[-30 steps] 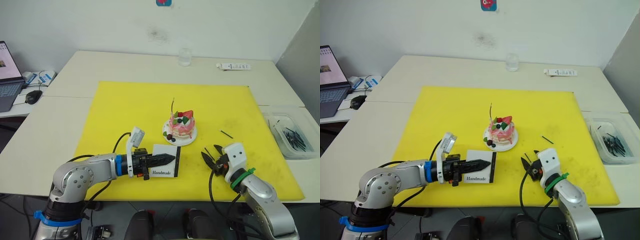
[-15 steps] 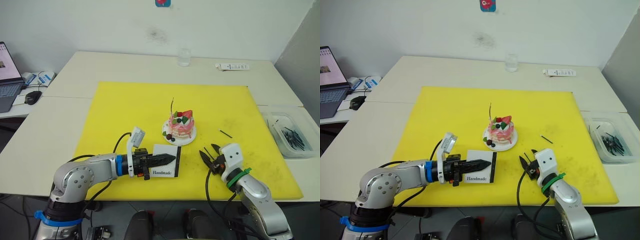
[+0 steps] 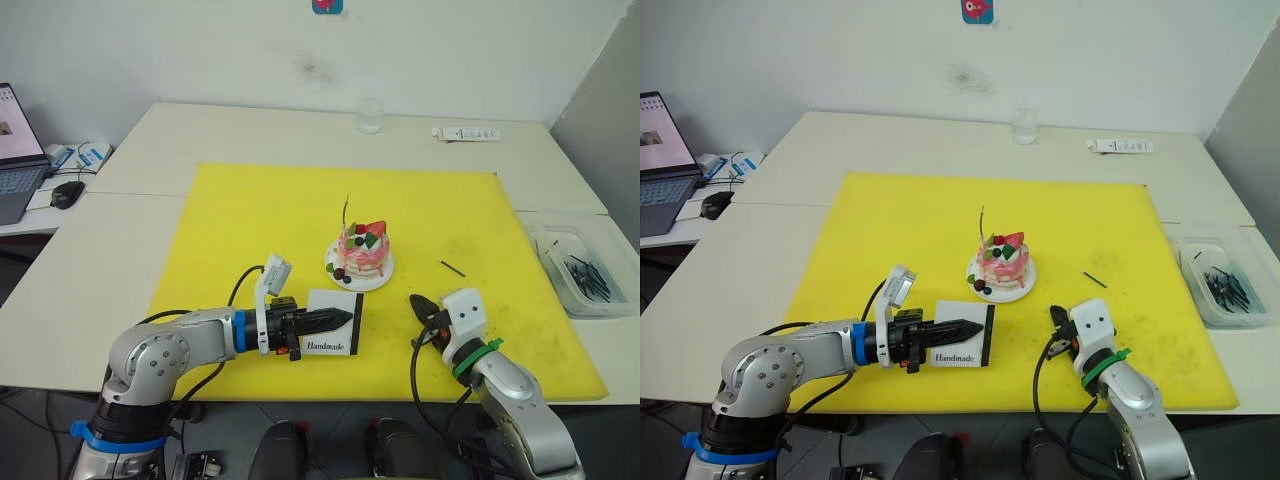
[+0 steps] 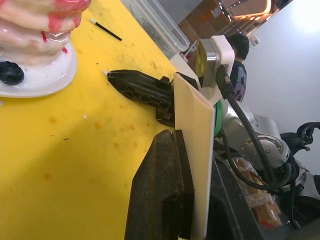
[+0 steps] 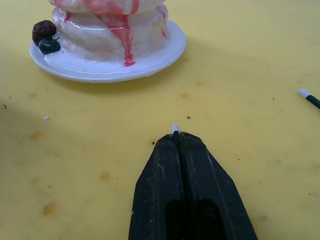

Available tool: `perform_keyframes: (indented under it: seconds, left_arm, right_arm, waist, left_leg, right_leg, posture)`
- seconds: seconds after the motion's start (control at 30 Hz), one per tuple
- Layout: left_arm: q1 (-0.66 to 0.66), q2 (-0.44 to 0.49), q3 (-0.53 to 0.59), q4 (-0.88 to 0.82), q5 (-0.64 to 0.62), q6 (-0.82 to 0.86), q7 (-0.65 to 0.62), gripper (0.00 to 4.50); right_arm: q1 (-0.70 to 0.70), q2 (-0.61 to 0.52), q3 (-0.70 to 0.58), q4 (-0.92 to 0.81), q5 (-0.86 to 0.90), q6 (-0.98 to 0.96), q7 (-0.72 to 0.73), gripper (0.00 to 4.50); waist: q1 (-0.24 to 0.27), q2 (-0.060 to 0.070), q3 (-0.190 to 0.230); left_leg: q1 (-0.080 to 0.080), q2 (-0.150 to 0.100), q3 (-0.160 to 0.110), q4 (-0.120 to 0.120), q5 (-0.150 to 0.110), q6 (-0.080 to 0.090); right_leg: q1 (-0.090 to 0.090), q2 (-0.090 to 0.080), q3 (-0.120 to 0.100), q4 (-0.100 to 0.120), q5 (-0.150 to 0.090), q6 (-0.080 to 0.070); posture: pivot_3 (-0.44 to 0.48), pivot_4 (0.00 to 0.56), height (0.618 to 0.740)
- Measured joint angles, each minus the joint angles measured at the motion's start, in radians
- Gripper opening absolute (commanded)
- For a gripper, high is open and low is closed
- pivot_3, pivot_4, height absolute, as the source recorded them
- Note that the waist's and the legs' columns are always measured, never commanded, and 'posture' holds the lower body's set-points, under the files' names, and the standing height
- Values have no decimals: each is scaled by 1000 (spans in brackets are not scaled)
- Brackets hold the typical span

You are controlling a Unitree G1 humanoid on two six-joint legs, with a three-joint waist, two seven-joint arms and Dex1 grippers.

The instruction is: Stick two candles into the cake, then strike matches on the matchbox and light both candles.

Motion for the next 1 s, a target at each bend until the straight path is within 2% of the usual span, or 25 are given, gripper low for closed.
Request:
perform_keyframes:
  seconds: [0.27, 0.37, 0.43, 0.53, 0.67, 0.83, 1.0]
  left_arm:
    - [-2, -14, 0, 2, 2, -1, 27, 0]
    - [-33, -20, -1, 2, 3, -1, 56, 0]
    - [-71, -22, 3, 2, 2, -1, 86, 0]
    - [-108, -35, 13, 3, 2, 0, 127, 0]
    - [-159, -100, -10, 13, 8, 1, 181, 0]
    - [-197, -134, -20, 41, 30, 0, 221, 0]
    - [-196, -139, -21, 44, 37, 0, 224, 0]
  right_arm:
    - [6, -12, -1, -37, 7, 25, 14, 33]
    - [-21, -83, -1, -99, 25, 90, 61, 33]
    - [-73, -182, -2, -171, 41, 166, 118, 33]
    - [-171, -305, -6, -280, 100, 299, 205, 33]
    - [-336, -440, -1, -365, 191, 433, 314, 33]
    - [-423, -500, 51, -386, 235, 499, 369, 33]
    - [-459, -511, 100, -384, 229, 501, 366, 33]
  waist:
    - [2, 0, 0]
    - [2, 0, 1]
    - [2, 1, 1]
    - [2, 1, 1]
    - [4, 0, 3]
    - [4, -1, 3]
    - [4, -1, 3]
  left_leg:
    - [0, 0, 0, 0, 0, 0]
    - [-1, 0, 0, 0, 0, 0]
    - [0, -1, 1, 1, 0, 0]
    - [0, -1, 0, 1, 0, 0]
    - [-1, -1, 0, 0, 0, 0]
    - [-2, -1, -1, -1, 0, 0]
    - [-3, -1, -1, 0, 0, 0]
  right_leg:
    - [0, 0, 0, 0, 0, 0]
    - [0, 0, 0, 0, 0, 0]
    - [0, 1, 1, 0, 1, 2]
    - [1, 2, 0, 0, 1, 2]
    - [0, 3, -1, -1, 4, 7]
    - [-1, 3, -1, -1, 3, 7]
    - [-1, 3, -2, -1, 2, 7]
  posture:
    - [0, 150, 727]
    - [0, 150, 727]
    - [0, 150, 727]
    - [0, 150, 727]
    - [0, 150, 727]
    - [0, 150, 727]
    - [0, 150, 727]
